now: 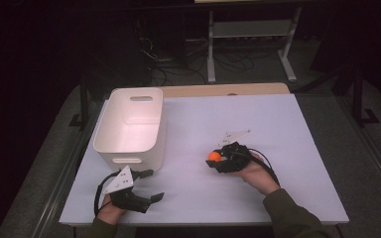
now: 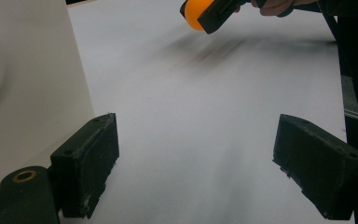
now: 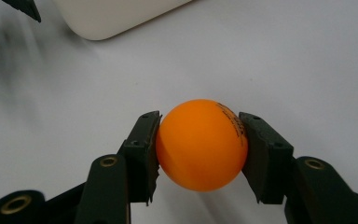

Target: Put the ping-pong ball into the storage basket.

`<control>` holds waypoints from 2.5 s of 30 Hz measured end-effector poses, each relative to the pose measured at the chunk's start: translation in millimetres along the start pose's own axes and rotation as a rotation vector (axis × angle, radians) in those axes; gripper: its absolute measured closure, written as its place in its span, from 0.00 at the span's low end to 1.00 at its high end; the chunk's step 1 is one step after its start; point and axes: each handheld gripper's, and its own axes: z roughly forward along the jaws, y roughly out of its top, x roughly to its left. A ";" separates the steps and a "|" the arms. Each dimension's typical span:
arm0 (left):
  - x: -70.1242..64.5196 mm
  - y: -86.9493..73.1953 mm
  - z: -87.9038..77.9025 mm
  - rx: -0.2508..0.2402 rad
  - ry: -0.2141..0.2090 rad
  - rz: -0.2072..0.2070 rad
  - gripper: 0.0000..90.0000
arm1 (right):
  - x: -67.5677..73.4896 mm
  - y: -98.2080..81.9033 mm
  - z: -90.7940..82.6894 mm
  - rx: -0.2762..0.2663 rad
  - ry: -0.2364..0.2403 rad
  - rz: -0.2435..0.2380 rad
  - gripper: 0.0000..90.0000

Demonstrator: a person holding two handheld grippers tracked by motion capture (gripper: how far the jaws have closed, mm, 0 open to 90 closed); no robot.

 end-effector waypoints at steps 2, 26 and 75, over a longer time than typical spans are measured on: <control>0.1 0.0 -0.1 0.001 0.000 0.001 0.16 | 1.1 1.2 2.1 0.000 0.004 -0.001 0.55; 0.2 0.0 -0.1 0.001 -0.001 0.001 0.16 | 13.4 13.6 19.6 0.006 0.061 -0.021 0.55; 0.1 0.0 -0.2 0.000 -0.001 0.002 0.16 | 40.5 47.8 51.3 0.018 0.161 -0.094 0.55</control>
